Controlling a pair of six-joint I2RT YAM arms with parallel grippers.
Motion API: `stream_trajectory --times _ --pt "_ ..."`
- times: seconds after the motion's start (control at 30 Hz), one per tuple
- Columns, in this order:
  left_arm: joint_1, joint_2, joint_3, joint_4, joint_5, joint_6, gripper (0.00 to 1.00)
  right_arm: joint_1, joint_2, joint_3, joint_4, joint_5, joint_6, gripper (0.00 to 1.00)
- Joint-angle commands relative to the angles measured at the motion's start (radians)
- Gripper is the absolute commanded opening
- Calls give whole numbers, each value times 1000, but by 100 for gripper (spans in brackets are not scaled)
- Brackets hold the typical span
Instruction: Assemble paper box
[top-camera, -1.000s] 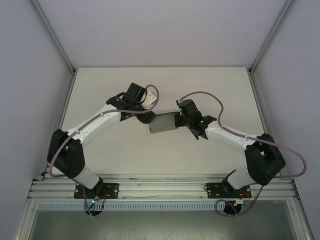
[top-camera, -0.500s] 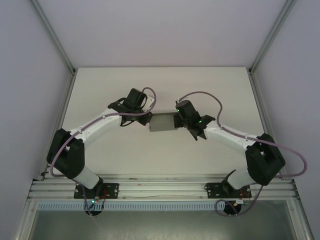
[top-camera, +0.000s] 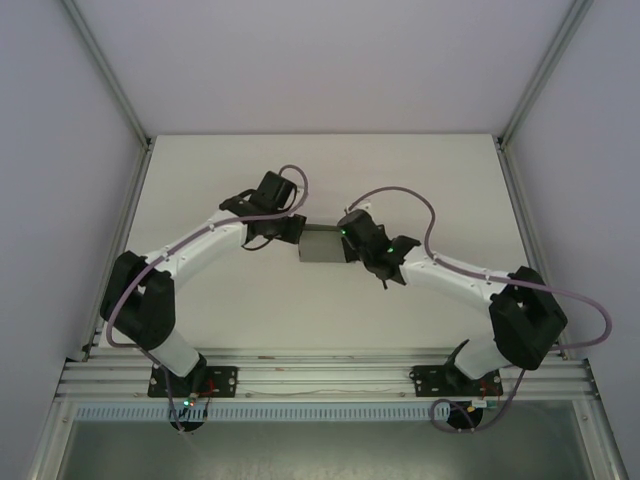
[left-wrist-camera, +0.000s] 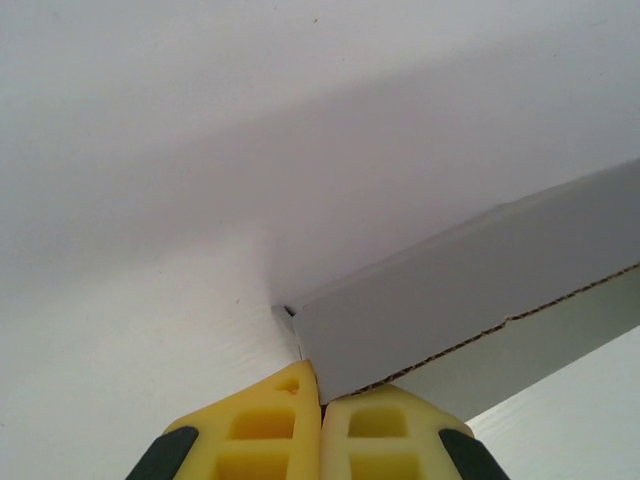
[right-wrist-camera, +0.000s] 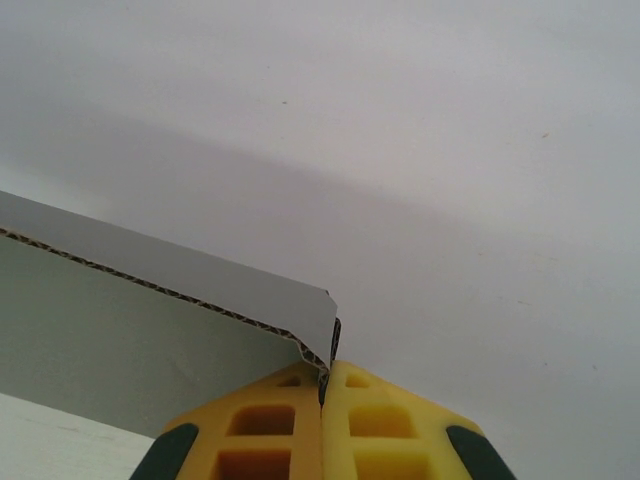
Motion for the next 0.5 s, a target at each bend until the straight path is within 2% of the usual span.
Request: stream_trajectory --times 0.0,0.1,0.2,0.33,0.47 --pt "-7 26 25 -93 123 -145 0 34 16 -19 -16 74 13 0" --pt "-1 30 51 -146 135 -158 0 43 16 -34 -1 90 8 0" --pt "28 50 87 -184 238 -166 0 56 12 -51 21 94 -18 0" --pt "65 91 168 -297 231 -167 0 67 8 -75 41 101 -37 0" --pt "74 106 182 -288 276 -201 0 68 1 -82 50 98 -20 0"
